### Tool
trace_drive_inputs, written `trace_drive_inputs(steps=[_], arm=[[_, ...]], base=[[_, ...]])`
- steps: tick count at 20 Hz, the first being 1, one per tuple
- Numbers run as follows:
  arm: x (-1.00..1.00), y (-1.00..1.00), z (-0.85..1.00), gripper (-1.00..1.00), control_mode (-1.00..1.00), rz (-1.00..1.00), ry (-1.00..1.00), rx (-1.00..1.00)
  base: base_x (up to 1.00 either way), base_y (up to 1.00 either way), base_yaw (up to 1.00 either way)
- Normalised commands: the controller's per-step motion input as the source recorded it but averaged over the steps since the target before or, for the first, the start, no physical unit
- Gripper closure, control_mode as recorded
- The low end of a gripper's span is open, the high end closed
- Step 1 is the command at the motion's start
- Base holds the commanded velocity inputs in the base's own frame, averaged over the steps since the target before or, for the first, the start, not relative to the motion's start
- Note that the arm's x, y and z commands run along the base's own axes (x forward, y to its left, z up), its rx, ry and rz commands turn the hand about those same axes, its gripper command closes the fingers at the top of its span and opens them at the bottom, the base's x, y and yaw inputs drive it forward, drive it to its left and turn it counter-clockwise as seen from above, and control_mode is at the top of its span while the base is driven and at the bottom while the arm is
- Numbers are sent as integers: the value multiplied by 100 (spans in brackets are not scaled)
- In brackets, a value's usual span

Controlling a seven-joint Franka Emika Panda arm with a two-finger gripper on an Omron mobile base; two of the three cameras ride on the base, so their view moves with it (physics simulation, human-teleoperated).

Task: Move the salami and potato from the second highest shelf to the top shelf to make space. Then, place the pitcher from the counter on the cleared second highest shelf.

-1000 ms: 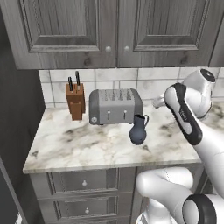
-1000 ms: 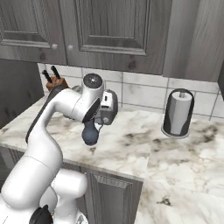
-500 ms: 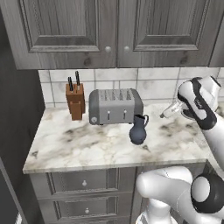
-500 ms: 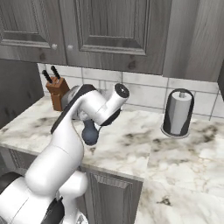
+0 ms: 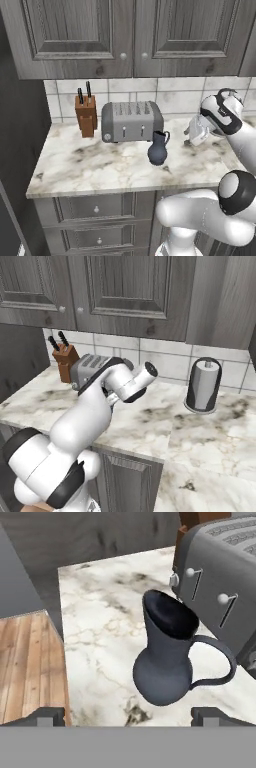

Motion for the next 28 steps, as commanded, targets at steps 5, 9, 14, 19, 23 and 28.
trace_drive_inputs(steps=[5, 9, 14, 19, 23, 28], arm=[[6, -4, -35, -100, -100, 16, -12, 0], [7, 0, -9, -100, -100, 3, -12, 3], [18, 0, 0, -100, -100, 0, -5, 11], [24, 0, 0, -100, -100, 3, 0, 12], [31, 0, 0, -100, -100, 8, 0, 12], [33, 0, 0, -100, -100, 11, 0, 8]], base=[[0, 0, 0], [0, 0, 0], [0, 0, 0], [0, 0, 0], [0, 0, 0], [0, 0, 0]])
